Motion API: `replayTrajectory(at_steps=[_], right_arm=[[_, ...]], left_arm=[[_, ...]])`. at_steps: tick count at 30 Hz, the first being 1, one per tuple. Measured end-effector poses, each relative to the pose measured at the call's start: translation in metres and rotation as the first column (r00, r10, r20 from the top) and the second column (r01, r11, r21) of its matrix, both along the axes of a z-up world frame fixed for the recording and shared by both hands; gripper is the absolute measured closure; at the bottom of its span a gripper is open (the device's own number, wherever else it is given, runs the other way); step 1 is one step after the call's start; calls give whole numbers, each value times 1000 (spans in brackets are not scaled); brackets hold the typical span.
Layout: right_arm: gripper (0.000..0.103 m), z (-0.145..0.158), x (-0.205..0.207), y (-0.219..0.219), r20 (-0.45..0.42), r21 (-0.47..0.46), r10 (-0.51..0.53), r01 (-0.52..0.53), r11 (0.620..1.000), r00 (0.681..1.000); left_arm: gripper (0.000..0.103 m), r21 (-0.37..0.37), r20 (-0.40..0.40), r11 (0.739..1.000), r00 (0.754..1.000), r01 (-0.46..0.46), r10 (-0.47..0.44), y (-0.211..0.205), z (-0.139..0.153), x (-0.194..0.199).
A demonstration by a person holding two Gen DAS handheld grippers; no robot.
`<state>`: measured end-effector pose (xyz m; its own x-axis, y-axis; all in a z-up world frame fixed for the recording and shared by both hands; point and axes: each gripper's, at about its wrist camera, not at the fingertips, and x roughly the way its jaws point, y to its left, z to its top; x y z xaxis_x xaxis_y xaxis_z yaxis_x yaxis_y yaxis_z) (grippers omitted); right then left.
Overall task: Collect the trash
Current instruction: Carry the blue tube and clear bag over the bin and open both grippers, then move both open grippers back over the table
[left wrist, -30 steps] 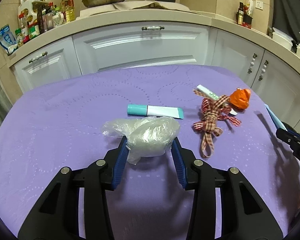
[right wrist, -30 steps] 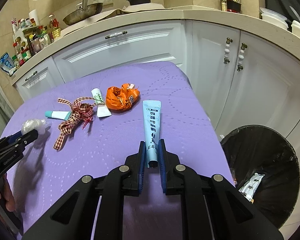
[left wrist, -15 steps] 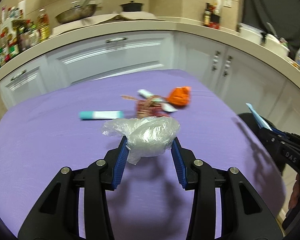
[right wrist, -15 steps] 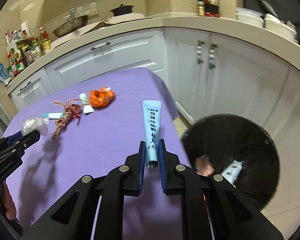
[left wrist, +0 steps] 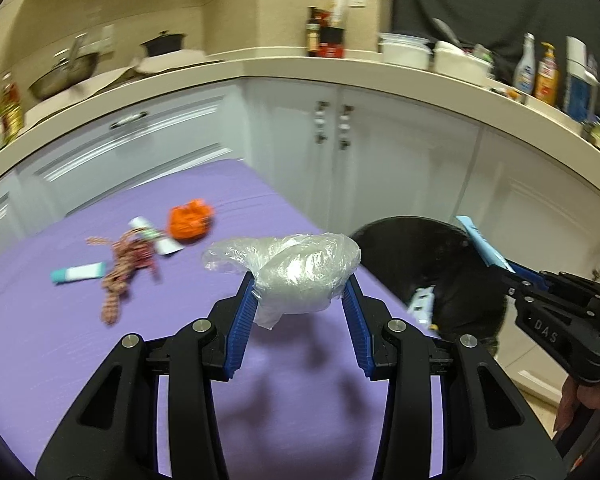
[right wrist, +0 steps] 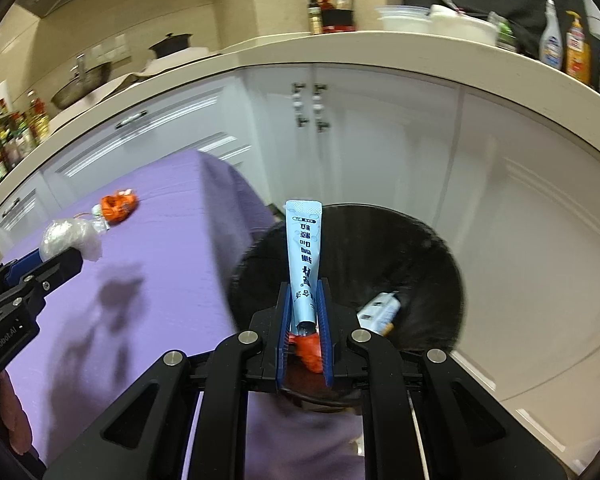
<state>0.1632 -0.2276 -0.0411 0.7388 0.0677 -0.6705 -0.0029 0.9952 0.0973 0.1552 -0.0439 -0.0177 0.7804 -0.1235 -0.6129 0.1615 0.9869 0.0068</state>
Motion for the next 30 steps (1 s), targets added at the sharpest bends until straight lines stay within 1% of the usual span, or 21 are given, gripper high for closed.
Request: replayTrajectory(at_steps=[4, 9, 16, 23, 24, 25, 28, 30], right_arm=[[89, -2, -1, -20, 6, 5, -40, 40, 999, 999], [89, -5, 2, -37, 9, 16, -72, 72, 997, 997], [89, -12, 10, -55, 8, 31, -98, 98, 995, 995], [89, -20, 18, -62, 2, 40, -113, 113, 993, 994], [87, -22, 20, -63, 2, 44, -116, 115, 992, 993], [82, -22, 22, -64, 0, 45, -119, 119, 992, 993], [71, -25, 24, -67, -1, 48, -128, 128, 991, 992], [70, -26, 25, -67, -3, 49, -129, 129, 990, 992]], left_arm=[[61, 3, -6, 999, 999, 48, -48, -29, -3, 6], [61, 13, 3, 997, 997, 82, -83, -59, -7, 17], [61, 27, 1, 994, 994, 106, -106, -86, -14, 33], [60, 36, -11, 993, 994, 109, -109, -102, -23, 49], [57, 36, -12, 993, 994, 110, -109, -104, -25, 52], [52, 38, -12, 993, 994, 108, -107, -105, -25, 53], [49, 42, -20, 994, 994, 105, -104, -108, -28, 58], [46, 46, -25, 994, 994, 104, -103, -109, -30, 61]])
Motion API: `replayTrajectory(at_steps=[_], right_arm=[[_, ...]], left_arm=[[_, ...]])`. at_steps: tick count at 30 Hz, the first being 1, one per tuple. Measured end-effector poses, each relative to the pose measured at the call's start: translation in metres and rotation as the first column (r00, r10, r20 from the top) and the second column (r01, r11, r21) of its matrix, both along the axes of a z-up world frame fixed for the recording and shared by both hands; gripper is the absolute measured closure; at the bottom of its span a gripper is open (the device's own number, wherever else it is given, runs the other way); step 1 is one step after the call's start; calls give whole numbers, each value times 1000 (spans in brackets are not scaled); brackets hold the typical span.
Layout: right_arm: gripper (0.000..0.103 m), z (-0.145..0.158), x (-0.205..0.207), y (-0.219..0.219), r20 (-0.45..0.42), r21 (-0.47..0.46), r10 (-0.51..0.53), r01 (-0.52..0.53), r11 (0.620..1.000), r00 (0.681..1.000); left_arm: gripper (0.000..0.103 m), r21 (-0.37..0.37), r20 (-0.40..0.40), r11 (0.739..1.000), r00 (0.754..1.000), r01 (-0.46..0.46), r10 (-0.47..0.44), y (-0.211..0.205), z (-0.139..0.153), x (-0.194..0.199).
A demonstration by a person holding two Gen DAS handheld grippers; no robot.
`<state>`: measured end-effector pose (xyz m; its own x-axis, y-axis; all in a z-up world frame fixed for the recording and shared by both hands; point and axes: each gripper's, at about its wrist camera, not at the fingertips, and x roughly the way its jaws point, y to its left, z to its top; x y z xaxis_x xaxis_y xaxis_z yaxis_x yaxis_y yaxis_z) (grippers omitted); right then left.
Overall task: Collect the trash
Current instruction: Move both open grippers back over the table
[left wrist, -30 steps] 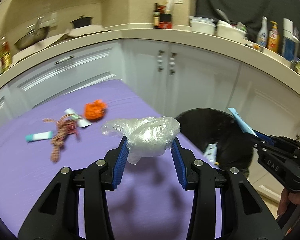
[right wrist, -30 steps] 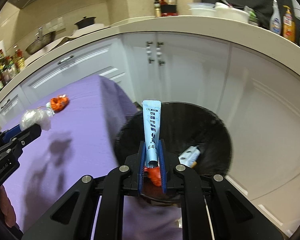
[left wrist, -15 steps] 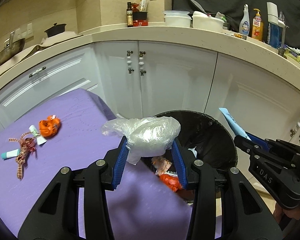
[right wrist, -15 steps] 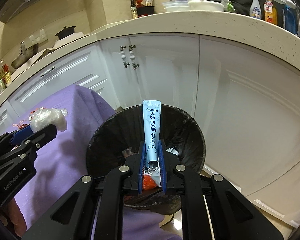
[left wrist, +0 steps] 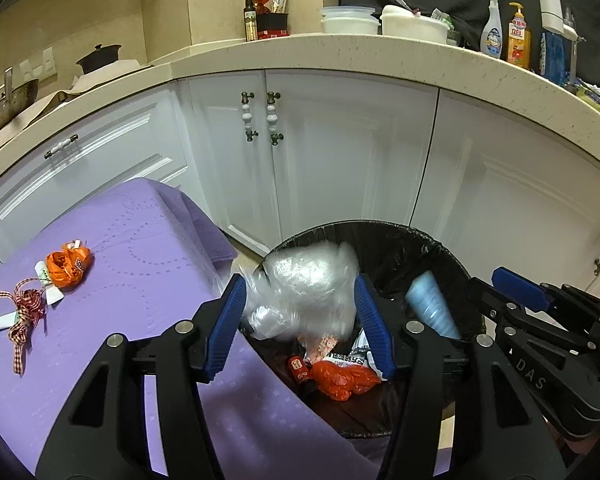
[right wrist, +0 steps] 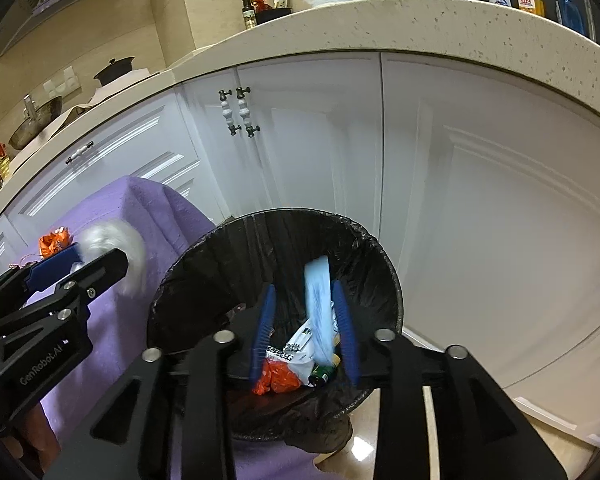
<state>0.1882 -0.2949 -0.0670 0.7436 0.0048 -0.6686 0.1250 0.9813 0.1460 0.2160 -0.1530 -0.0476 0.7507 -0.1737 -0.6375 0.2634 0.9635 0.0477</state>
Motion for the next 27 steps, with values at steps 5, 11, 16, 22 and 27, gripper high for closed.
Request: replayTrajectory(at_steps=[5, 11, 16, 22, 27], right_arm=[[69, 0, -1, -1, -2, 1, -3, 3, 1000, 1000], [63, 5, -2, 0, 3, 1, -9, 9, 1000, 1000], [61, 10, -3, 14, 13, -2, 17, -17, 1000, 1000], [61, 15, 2, 54, 22, -6, 104, -104, 995, 994], [60, 17, 11, 95, 21, -8, 187, -187, 982, 982]], left_arm=[[42, 2, -1, 1000, 1000, -4, 4, 2, 0, 0], [36, -11, 3, 999, 1000, -30, 30, 17, 4, -4], [35, -13, 7, 997, 997, -72, 72, 42, 9, -12], [34, -8, 10, 988, 988, -156, 156, 89, 14, -23], [33, -8, 1, 967, 967, -256, 256, 141, 15, -32]])
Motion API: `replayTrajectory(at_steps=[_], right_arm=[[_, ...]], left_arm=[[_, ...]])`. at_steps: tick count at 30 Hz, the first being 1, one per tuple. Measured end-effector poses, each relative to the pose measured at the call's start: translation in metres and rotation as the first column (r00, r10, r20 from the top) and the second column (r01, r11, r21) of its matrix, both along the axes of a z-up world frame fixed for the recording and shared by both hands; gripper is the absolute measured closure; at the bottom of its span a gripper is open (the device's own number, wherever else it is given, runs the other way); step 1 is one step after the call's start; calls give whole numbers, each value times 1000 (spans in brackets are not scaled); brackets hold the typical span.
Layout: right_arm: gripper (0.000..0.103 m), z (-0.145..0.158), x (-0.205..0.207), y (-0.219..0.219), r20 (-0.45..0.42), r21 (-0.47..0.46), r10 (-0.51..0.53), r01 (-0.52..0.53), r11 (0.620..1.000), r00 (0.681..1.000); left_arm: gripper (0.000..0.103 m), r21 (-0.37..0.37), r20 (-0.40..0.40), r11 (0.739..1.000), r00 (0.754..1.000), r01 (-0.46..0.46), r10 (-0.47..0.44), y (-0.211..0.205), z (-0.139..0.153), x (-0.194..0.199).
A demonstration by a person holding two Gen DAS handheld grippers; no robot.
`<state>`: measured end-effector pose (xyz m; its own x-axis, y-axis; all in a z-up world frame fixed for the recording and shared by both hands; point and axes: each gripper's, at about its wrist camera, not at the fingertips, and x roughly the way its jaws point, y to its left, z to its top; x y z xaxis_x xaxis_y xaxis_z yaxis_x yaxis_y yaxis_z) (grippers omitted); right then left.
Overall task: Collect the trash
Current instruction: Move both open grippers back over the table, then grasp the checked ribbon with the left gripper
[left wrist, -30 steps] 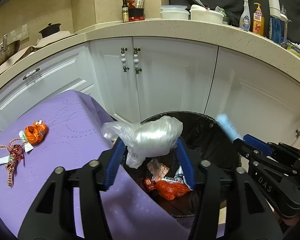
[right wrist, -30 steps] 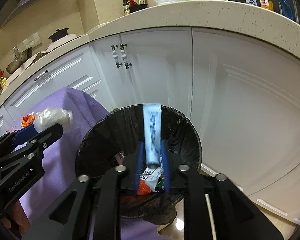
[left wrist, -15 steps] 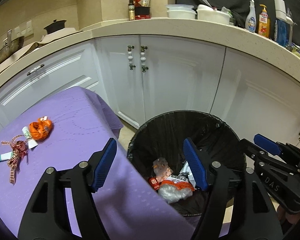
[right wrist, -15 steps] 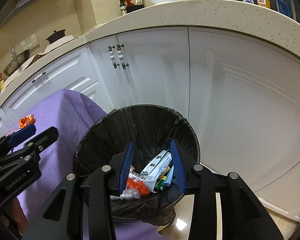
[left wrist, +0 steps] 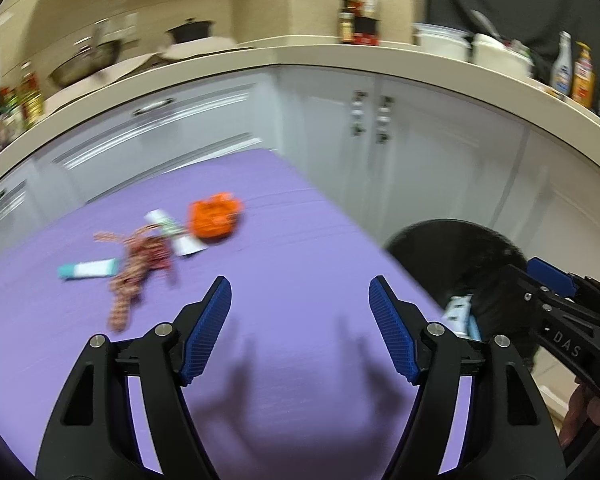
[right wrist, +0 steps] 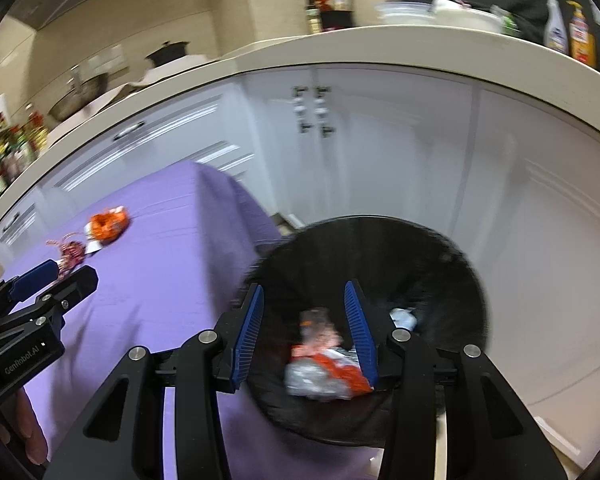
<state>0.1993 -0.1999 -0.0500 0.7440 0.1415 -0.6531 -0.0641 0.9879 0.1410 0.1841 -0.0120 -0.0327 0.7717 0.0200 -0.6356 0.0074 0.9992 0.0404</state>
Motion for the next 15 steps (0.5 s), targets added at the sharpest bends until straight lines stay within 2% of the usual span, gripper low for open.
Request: replayTrajectory(at_steps=[9, 15], right_arm=[[60, 2, 20, 70, -5, -7, 130, -130, 992, 992], [60, 2, 38, 102, -5, -11, 187, -187, 982, 982]], left_arm=[[33, 6, -15, 985, 985, -172, 172, 85, -4, -4], [33, 9, -19, 978, 978, -209, 209, 108, -7, 4]])
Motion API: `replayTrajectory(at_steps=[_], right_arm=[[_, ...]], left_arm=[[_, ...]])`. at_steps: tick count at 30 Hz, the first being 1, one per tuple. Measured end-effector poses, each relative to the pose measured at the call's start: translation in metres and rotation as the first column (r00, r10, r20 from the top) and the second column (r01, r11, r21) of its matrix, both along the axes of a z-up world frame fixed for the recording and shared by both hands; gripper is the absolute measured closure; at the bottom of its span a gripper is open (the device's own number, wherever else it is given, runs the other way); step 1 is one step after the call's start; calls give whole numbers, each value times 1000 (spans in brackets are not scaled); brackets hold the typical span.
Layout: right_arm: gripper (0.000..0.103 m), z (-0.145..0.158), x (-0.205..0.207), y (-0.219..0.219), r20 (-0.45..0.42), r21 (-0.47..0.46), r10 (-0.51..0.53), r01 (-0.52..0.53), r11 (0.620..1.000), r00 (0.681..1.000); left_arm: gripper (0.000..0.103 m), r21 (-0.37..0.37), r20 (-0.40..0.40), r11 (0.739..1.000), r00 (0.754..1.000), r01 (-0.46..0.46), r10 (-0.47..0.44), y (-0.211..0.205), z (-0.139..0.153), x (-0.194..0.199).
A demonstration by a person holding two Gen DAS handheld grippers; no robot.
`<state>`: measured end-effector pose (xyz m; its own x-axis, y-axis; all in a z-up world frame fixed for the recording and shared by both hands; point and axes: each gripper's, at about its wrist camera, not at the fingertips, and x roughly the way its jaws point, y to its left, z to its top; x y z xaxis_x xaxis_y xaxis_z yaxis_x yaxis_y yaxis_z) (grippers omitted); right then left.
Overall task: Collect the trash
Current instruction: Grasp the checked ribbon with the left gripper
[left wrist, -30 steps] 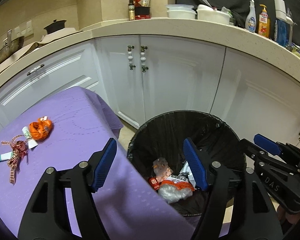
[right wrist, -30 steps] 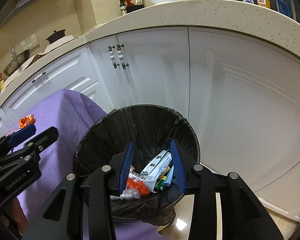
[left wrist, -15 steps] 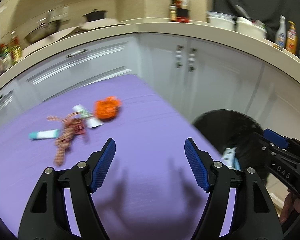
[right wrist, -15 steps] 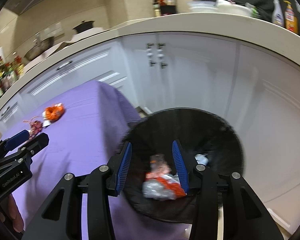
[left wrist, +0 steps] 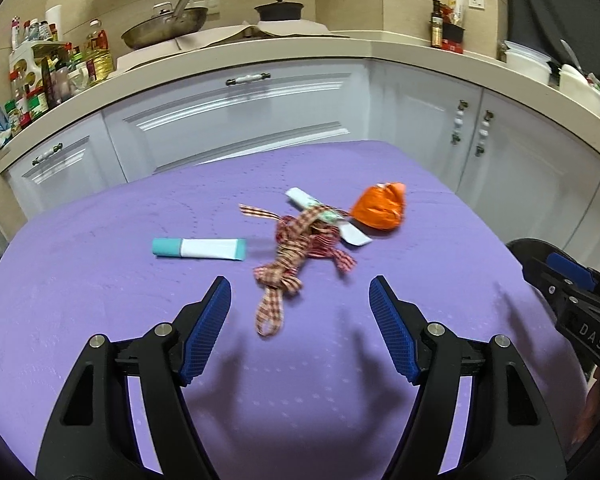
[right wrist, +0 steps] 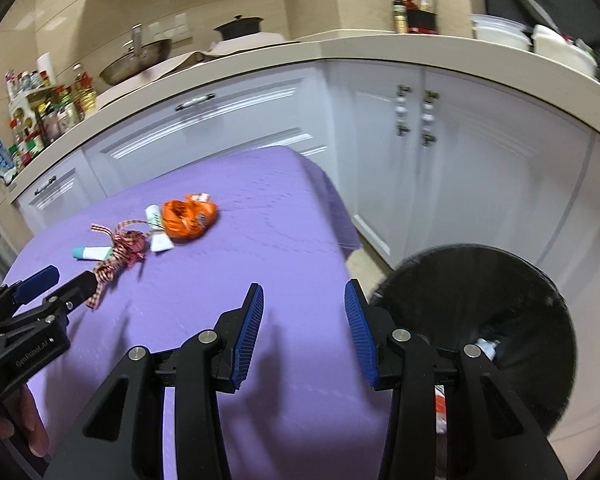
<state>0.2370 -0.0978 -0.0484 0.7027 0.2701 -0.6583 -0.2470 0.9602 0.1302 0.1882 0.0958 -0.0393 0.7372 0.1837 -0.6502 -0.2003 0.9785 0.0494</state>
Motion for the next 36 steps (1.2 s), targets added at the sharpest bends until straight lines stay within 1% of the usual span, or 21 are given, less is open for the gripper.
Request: replayTrajectory(at_steps=[5, 13, 15, 16, 17, 18, 19, 20, 26, 29, 36], right_arm=[[60, -2, 13, 21, -6, -7, 37, -37, 999, 999], [60, -6, 26, 32, -25, -7, 60, -60, 998, 998], [60, -6, 27, 34, -26, -10, 65, -65, 998, 998], [60, -6, 27, 35, -26, -12, 68, -68, 998, 997], [60, -6, 28, 37, -26, -15, 71, -71, 997, 997], [59, -6, 28, 39, -26, -18, 74, -74, 997, 997], [58, -7, 29, 40, -27, -21, 77, -77, 997, 997], [58, -7, 29, 41, -29, -23, 79, -80, 997, 996], [58, -5, 33, 50, -28, -29, 94, -95, 995, 995], [58, -3, 34, 57, -25, -28, 104, -105, 994, 994], [55, 0, 38, 81, -22, -39, 141, -142, 989, 990]], left_arm=[[33, -1, -16, 1000, 1000, -11, 11, 7, -7, 13], [33, -25, -61, 1000, 998, -6, 5, 14, -19, 36], [44, -29, -69, 1000, 998, 1, -3, 14, -20, 39], [55, -36, -81, 999, 997, 8, -11, 14, -22, 41], [63, -45, -93, 999, 996, 13, -17, 15, -24, 43], [67, -55, -106, 998, 994, 15, -21, 16, -26, 45], [78, -62, -112, 998, 993, 18, -25, 16, -28, 46], [85, -68, -116, 997, 993, 21, -29, 17, -28, 47], [87, -50, -94, 998, 995, 35, -39, 15, -24, 39], [87, -58, -82, 998, 996, 34, -39, 17, -19, 34], [87, -66, -44, 998, 999, 2, -5, 34, -5, 15]])
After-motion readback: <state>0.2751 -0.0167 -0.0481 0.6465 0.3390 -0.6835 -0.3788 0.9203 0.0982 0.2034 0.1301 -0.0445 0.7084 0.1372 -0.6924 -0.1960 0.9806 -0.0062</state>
